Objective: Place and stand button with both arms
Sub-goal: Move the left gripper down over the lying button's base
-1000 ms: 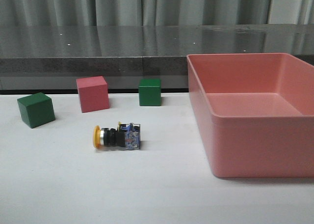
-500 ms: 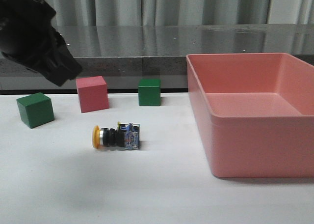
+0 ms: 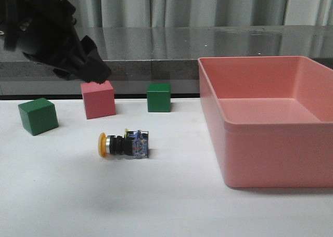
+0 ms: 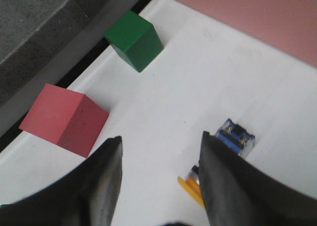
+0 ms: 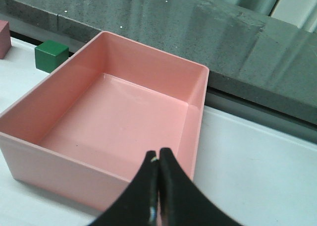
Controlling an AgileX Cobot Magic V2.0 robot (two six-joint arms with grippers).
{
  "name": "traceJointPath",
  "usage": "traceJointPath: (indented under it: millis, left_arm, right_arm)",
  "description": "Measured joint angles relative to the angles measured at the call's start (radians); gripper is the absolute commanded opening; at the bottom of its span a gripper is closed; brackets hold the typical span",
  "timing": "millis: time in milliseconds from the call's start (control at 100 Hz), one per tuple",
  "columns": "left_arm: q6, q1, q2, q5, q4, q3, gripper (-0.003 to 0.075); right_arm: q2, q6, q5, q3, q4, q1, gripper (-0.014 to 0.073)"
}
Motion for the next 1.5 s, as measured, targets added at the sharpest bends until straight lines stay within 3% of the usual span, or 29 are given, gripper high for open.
traceJointPath:
  millis: [240,450,530,610,720,830,970,1100,1180,1350,1500]
  left_arm:
    - [0.01,-0.002,0.0,0.006,-0.082,-0.008,0.0359]
    - [0.121,-0.002,0.002,0.166,-0.107,-0.094,0.0359]
    - [0.241,0.008,0.002,0.253,-0.179,-0.146,0.0359]
    - [0.419,0.045,0.004,0.374,-0.348,-0.205,0.0359]
    - [0.718,0.155,0.008,0.589,-0.624,-0.248,0.0359]
    - [0.914,0.269,0.008,0.708,-0.764,-0.252,0.0359]
    - [1.107,0.356,0.015,0.749,-0.855,-0.236,0.036]
    - [1.286,0.376,0.069,0.796,-0.944,-0.194,0.0367]
    - [1.395,0.378,0.129,0.82,-0.998,-0.171,0.041]
    - [1.527,0.378,0.282,0.842,-1.079,-0.153,0.0511]
    - [1.631,0.378,0.383,0.842,-1.131,-0.153,0.0522]
  right_arm:
    - [0.0,0.0,0.0,0.0,0.0,0.0,-0.0061]
    - [0.0,0.0,0.0,0.0,0.0,0.0,-0.0061]
    - [0.0,0.0,0.0,0.0,0.0,0.0,-0.0061]
    - [0.0,0.0,0.0,0.0,0.0,0.0,-0.0061]
    - [0.0,0.0,0.0,0.0,0.0,0.0,-0.0061]
    - [0.0,0.0,0.0,0.0,0.0,0.0,-0.0061]
    - [0.0,0.0,0.0,0.0,0.0,0.0,-0.0061]
    - [0.0,0.0,0.0,0.0,0.0,0.0,-0.0061]
    - [0.0,0.0,0.0,0.0,0.0,0.0,-0.0061]
    - [0.0,0.0,0.0,0.0,0.0,0.0,-0.0061]
    - [0.0,0.0,0.0,0.0,0.0,0.0,-0.0061]
